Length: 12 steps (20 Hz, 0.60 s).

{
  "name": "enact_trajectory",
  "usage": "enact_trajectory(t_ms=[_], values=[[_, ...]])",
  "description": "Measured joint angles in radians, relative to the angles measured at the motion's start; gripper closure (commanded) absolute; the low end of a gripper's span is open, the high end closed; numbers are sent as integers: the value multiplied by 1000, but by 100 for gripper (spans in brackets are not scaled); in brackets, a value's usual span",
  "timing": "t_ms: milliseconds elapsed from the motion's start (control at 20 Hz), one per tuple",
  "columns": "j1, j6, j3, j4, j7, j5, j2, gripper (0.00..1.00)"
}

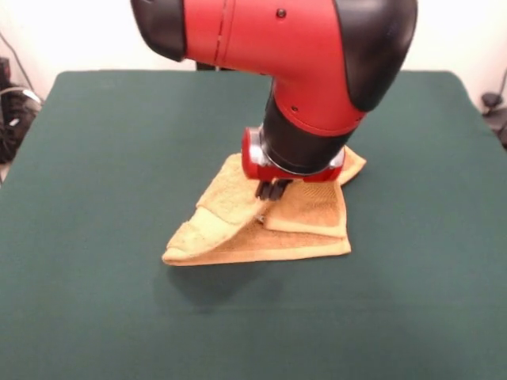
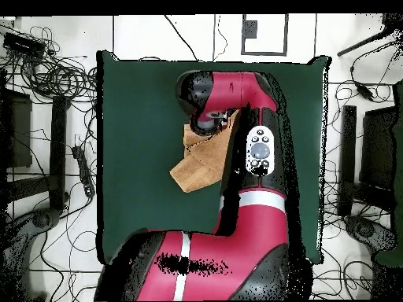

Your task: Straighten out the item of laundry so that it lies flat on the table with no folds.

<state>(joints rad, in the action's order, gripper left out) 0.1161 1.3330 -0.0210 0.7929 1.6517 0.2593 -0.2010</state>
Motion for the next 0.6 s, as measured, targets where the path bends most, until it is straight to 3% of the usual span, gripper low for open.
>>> enact_trajectory(t_ms=[300, 600], values=[[12, 283, -33, -192, -20, 6, 55, 100], [41, 408, -63, -283, -77, 23, 79, 100]])
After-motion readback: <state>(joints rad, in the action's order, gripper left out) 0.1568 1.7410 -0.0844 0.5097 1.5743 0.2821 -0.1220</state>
